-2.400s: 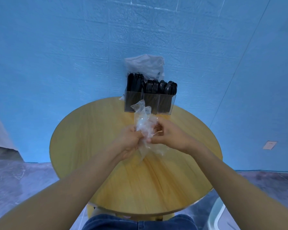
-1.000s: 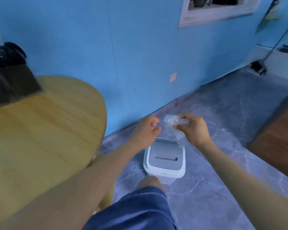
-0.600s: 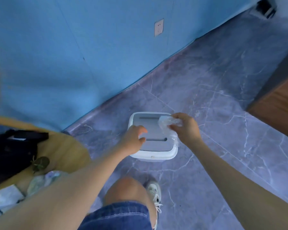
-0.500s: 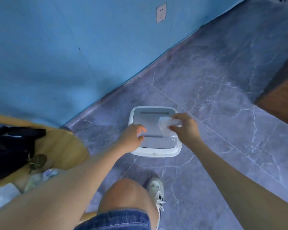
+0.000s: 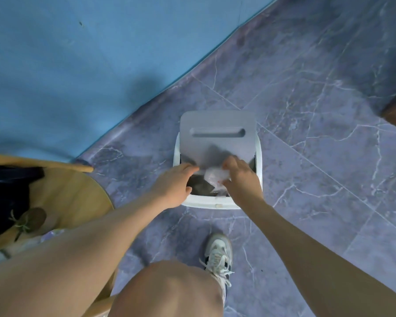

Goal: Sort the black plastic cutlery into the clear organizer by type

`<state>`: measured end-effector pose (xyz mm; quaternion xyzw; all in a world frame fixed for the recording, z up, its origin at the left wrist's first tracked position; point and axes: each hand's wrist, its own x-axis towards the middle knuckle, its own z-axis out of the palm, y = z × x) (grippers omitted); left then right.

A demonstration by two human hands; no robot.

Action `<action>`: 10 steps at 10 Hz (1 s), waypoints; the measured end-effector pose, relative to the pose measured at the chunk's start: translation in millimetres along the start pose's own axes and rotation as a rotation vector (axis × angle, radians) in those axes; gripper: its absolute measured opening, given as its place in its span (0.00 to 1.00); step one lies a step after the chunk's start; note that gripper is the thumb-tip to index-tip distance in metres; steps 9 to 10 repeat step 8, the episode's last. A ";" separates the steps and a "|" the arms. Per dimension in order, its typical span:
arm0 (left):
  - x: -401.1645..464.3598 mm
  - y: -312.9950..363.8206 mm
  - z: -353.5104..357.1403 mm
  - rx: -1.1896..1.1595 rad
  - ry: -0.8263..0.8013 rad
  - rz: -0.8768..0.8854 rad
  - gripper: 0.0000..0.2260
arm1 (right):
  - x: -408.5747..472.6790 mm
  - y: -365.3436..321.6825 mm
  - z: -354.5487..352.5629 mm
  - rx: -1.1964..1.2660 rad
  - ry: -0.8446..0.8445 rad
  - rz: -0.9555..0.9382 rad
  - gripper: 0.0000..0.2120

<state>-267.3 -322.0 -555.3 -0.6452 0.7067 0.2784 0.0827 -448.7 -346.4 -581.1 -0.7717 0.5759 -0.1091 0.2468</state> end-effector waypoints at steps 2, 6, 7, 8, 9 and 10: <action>3.5 -0.2 -5.3 -0.071 0.026 -0.012 0.28 | 9.5 3.1 29.5 -0.290 -0.024 -0.174 0.22; -0.5 4.1 -11.6 -0.077 0.021 -0.009 0.28 | 1.4 10.8 19.0 -0.333 -0.328 -0.127 0.26; -8.0 5.1 -20.4 -0.065 -0.002 -0.018 0.27 | -4.3 5.5 5.7 -0.299 -0.334 -0.161 0.25; -22.4 12.4 -35.1 -0.037 0.013 -0.020 0.27 | -15.5 -4.0 -14.4 -0.299 -0.310 -0.167 0.22; -22.4 12.4 -35.1 -0.037 0.013 -0.020 0.27 | -15.5 -4.0 -14.4 -0.299 -0.310 -0.167 0.22; -22.4 12.4 -35.1 -0.037 0.013 -0.020 0.27 | -15.5 -4.0 -14.4 -0.299 -0.310 -0.167 0.22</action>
